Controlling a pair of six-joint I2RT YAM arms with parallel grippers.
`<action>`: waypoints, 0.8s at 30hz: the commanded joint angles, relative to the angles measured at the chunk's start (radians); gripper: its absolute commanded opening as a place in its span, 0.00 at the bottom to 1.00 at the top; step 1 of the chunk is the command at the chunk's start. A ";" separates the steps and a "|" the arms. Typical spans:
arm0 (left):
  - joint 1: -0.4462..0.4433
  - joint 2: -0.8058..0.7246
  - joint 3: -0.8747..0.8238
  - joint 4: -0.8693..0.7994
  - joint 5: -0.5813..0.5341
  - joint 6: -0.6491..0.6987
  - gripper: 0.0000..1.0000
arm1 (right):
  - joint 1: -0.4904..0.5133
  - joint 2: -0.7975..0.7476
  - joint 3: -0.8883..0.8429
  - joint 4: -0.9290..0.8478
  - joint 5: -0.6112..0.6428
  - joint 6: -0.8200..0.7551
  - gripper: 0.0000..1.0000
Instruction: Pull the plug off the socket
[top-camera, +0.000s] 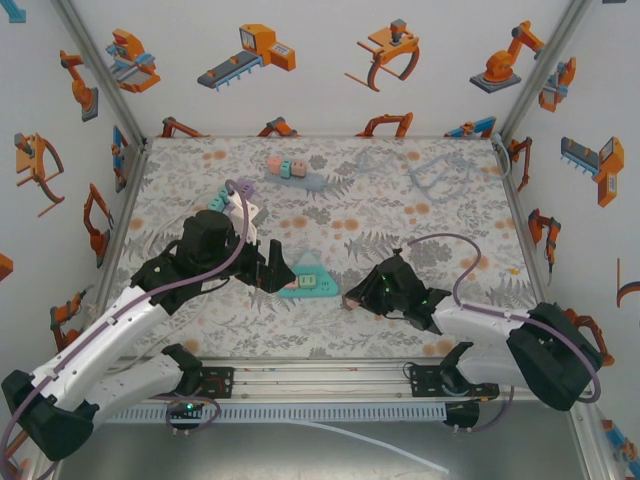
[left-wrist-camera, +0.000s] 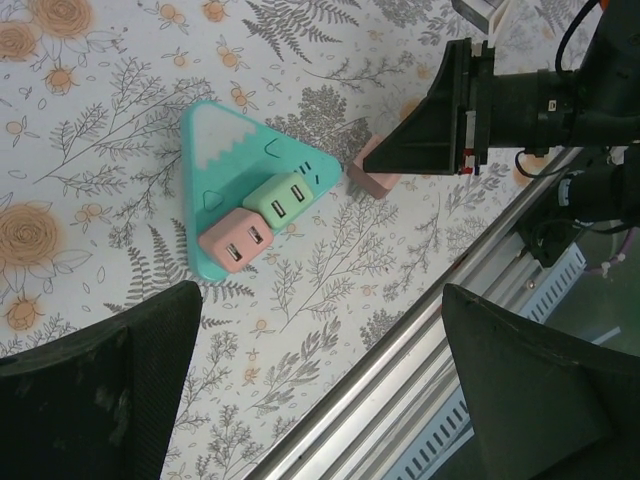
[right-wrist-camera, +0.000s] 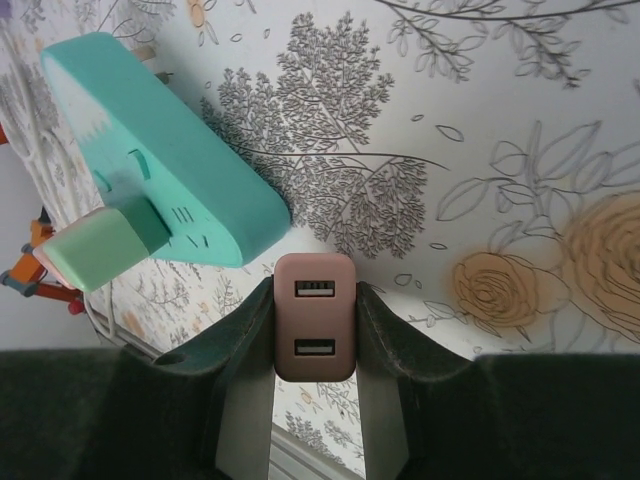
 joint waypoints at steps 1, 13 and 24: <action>-0.001 0.005 -0.008 -0.019 -0.020 -0.014 0.97 | 0.014 0.025 -0.018 0.023 0.016 0.031 0.26; -0.002 -0.001 -0.022 -0.030 -0.074 -0.027 0.97 | 0.019 -0.078 -0.041 -0.144 0.061 0.032 0.53; -0.001 0.008 -0.012 -0.091 -0.249 -0.087 0.97 | 0.019 -0.281 0.193 -0.479 0.260 -0.362 0.54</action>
